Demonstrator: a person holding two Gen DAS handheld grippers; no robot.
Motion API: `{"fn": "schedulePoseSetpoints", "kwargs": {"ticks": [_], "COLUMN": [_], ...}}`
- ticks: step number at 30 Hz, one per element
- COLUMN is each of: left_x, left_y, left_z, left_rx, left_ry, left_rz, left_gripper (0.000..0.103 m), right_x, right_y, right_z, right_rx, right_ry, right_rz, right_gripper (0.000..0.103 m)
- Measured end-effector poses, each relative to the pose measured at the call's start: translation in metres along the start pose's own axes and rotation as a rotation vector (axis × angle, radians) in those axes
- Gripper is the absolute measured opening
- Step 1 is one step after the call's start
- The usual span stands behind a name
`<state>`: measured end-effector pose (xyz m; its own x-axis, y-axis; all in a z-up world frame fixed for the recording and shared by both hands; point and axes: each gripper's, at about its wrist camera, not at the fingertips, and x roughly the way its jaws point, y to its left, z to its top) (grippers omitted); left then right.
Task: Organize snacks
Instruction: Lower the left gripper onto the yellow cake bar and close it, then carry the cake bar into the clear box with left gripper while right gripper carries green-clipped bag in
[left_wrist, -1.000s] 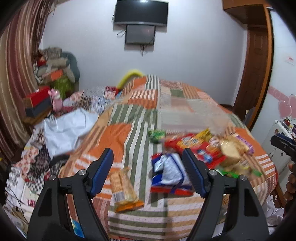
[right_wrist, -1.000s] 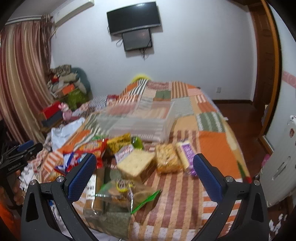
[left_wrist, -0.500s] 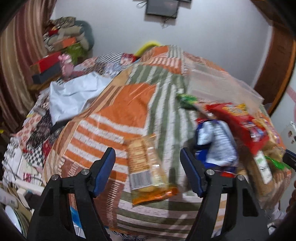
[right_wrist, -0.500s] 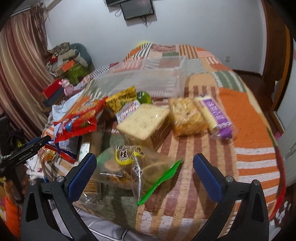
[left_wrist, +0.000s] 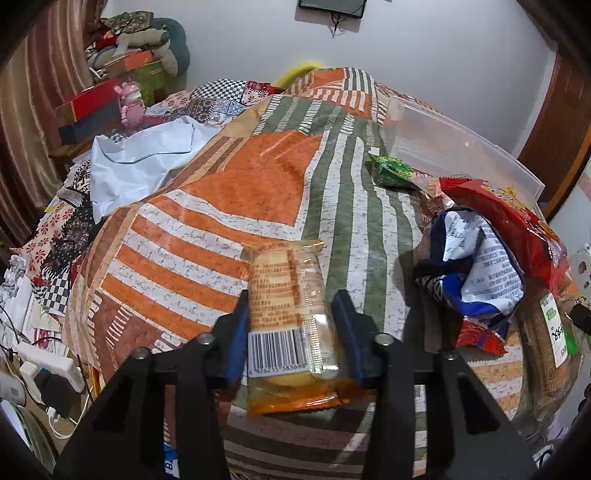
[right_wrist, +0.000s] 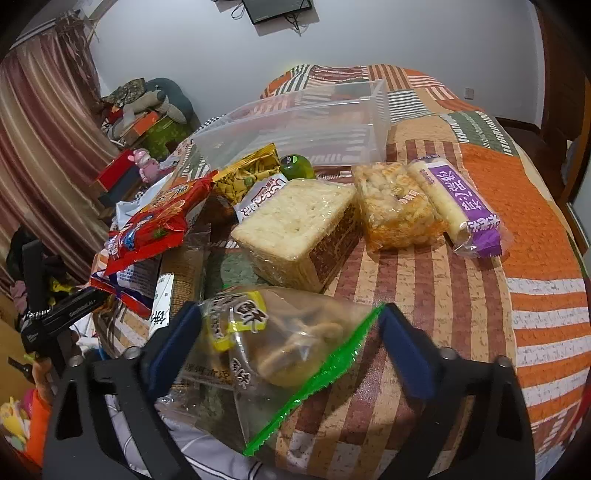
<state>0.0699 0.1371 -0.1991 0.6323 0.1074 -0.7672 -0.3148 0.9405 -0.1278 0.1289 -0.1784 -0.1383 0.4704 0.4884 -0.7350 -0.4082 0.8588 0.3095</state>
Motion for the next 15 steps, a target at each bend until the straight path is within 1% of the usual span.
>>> {"fn": "schedulePoseSetpoints", "kwargs": {"ticks": [2, 7, 9, 12, 15], "left_x": [-0.001, -0.008, -0.015, -0.029, -0.042], "left_y": [0.000, -0.002, -0.003, -0.006, -0.009], "left_z": [0.000, 0.000, 0.002, 0.005, 0.011], "left_rx": [0.004, 0.012, 0.013, 0.022, 0.031], "left_ry": [-0.003, -0.012, -0.029, -0.062, -0.092], "left_rz": [-0.006, -0.018, -0.016, -0.017, -0.018], "left_gripper": [0.039, 0.036, 0.036, 0.036, 0.036], "right_x": [0.000, -0.005, -0.009, -0.016, -0.022], "right_y": [0.002, -0.001, -0.002, 0.000, 0.001], "right_z": [0.001, 0.001, 0.003, 0.002, 0.003], "right_rx": [-0.008, 0.009, 0.011, -0.008, -0.021], "right_ry": [0.004, -0.009, -0.018, -0.039, -0.057], "right_rz": [0.008, 0.027, 0.026, -0.006, -0.019], "right_gripper": [0.074, 0.058, 0.055, 0.051, 0.050]}}
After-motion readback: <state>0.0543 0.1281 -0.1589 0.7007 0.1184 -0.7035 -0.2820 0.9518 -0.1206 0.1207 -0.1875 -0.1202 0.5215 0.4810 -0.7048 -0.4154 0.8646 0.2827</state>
